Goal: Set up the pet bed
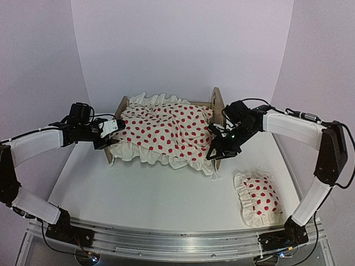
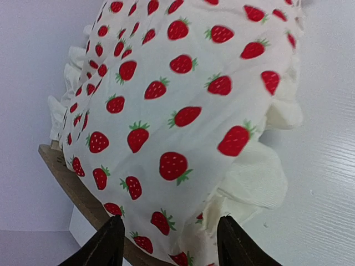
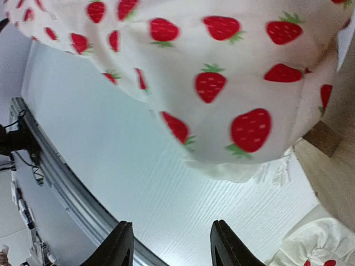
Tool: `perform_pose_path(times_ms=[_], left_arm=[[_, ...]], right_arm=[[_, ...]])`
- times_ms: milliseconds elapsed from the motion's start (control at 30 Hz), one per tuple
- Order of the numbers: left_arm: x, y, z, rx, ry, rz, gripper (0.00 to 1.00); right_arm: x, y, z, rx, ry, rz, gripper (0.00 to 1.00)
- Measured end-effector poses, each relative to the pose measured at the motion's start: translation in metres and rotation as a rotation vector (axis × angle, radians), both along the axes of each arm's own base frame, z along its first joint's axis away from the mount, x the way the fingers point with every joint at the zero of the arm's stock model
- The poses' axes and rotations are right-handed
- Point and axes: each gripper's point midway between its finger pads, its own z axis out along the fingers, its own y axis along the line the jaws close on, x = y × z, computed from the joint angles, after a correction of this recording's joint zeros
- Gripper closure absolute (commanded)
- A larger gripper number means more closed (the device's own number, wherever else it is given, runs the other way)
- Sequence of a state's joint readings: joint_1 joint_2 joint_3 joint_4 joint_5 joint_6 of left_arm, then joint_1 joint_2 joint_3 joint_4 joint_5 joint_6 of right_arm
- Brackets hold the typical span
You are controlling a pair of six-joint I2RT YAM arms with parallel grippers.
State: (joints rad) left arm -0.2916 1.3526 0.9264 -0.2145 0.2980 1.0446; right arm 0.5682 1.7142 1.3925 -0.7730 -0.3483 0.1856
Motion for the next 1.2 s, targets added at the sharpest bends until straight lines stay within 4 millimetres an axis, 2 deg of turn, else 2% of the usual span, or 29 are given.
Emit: perform_pose_path(times_ms=[100,167,233,300,367,400,467,533,600,667,733,767,900,967,1033,1200], left_arm=[[-0.021,-0.009,0.021,-0.057,-0.003,-0.068,0.38],[-0.03,-0.013,0.035,-0.109,0.005,-0.084,0.35],[-0.028,-0.015,0.051,-0.178,0.03,-0.042,0.33],[-0.01,-0.013,0.07,-0.237,0.049,0.056,0.31],[0.021,-0.008,0.091,-0.295,0.062,0.18,0.28],[0.036,-0.005,0.099,-0.319,0.067,0.232,0.26],[0.062,0.004,0.106,-0.364,0.087,0.331,0.24],[0.082,0.02,0.104,-0.393,0.124,0.426,0.24],[0.097,0.037,0.099,-0.41,0.159,0.514,0.23],[0.106,0.054,0.093,-0.419,0.181,0.586,0.24],[0.109,0.067,0.088,-0.426,0.201,0.639,0.24],[0.11,0.072,0.087,-0.427,0.208,0.658,0.24],[0.115,0.086,0.087,-0.437,0.211,0.713,0.25],[0.118,0.089,0.091,-0.444,0.205,0.726,0.26],[0.12,0.089,0.095,-0.457,0.199,0.731,0.26],[0.122,0.087,0.105,-0.487,0.193,0.727,0.27]], right_arm=[[-0.002,0.011,0.032,0.085,-0.024,0.03,0.45],[0.006,0.02,0.07,0.149,-0.086,0.038,0.37],[0.025,0.021,0.109,0.177,-0.181,-0.007,0.35],[0.056,0.007,0.149,0.176,-0.301,-0.12,0.29],[0.091,-0.022,0.183,0.144,-0.417,-0.275,0.19],[0.106,-0.036,0.195,0.118,-0.467,-0.345,0.07],[0.137,-0.06,0.206,0.063,-0.535,-0.464,0.02],[0.164,-0.068,0.198,0.011,-0.553,-0.532,0.03],[0.185,-0.064,0.171,-0.046,-0.531,-0.551,0.11],[0.199,-0.057,0.135,-0.103,-0.487,-0.543,0.32],[0.207,-0.051,0.096,-0.153,-0.427,-0.517,0.59],[0.209,-0.048,0.081,-0.169,-0.399,-0.508,0.67],[0.21,-0.044,0.084,-0.157,-0.411,-0.494,0.87],[0.209,-0.051,0.085,-0.192,-0.435,-0.513,0.89],[0.203,-0.056,0.084,-0.218,-0.458,-0.45,0.93],[0.168,-0.059,0.083,-0.226,-0.501,-0.207,0.94]])
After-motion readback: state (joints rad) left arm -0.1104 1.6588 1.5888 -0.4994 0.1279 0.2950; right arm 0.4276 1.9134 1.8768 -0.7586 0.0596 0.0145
